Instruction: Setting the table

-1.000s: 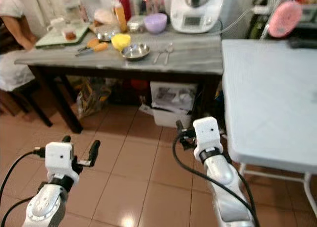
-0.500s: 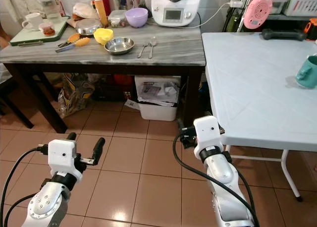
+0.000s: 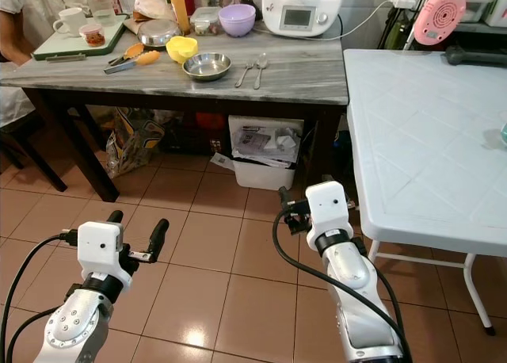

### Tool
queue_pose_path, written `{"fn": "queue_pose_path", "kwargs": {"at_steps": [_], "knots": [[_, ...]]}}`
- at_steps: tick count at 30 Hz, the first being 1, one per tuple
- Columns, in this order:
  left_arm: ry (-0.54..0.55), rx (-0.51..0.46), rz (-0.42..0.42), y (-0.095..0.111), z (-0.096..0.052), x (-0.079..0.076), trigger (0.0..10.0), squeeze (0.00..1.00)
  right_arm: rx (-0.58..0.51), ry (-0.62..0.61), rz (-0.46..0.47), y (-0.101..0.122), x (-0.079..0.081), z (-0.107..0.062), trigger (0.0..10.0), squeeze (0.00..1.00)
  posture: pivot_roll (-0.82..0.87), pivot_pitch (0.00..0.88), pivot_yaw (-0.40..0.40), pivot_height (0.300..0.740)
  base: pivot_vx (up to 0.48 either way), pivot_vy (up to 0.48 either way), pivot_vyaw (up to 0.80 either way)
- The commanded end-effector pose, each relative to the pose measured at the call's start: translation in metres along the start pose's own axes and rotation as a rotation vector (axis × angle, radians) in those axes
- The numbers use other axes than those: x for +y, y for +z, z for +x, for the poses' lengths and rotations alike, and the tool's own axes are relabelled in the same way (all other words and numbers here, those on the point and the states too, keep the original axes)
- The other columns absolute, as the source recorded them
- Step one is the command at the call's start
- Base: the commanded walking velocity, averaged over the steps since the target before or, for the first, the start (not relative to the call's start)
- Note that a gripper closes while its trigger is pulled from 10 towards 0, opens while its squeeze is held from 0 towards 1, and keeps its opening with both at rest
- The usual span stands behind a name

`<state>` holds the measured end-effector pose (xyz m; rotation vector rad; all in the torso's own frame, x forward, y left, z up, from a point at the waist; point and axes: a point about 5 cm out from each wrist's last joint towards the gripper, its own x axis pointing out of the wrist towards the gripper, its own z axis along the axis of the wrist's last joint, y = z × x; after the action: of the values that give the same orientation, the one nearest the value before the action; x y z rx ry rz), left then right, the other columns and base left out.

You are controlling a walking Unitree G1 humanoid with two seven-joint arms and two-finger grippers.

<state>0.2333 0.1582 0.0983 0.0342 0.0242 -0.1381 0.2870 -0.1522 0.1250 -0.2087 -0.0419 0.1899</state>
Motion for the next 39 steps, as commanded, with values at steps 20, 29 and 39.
{"fn": "queue_pose_path", "kwargs": {"at_steps": [20,29,39], "knots": [[-0.009,0.004,-0.003,-0.0017,0.0028,0.0008,10.0,0.00,-0.017,0.018,0.004,0.0028,0.0030,0.0058,10.0,0.00,-0.16,0.037,0.058,0.740,0.000,0.000,0.00],[-0.009,0.003,-0.007,-0.0022,0.0023,-0.0008,10.0,0.00,-0.021,0.030,0.003,0.0033,0.0036,0.0066,10.0,0.00,-0.16,0.036,0.052,0.740,0.000,0.000,0.00],[-0.009,0.001,-0.011,-0.0023,0.0024,-0.0017,10.0,0.00,-0.021,0.033,0.003,0.0033,0.0025,0.0058,10.0,0.00,-0.16,0.040,0.052,0.740,0.000,0.000,0.00]]}}
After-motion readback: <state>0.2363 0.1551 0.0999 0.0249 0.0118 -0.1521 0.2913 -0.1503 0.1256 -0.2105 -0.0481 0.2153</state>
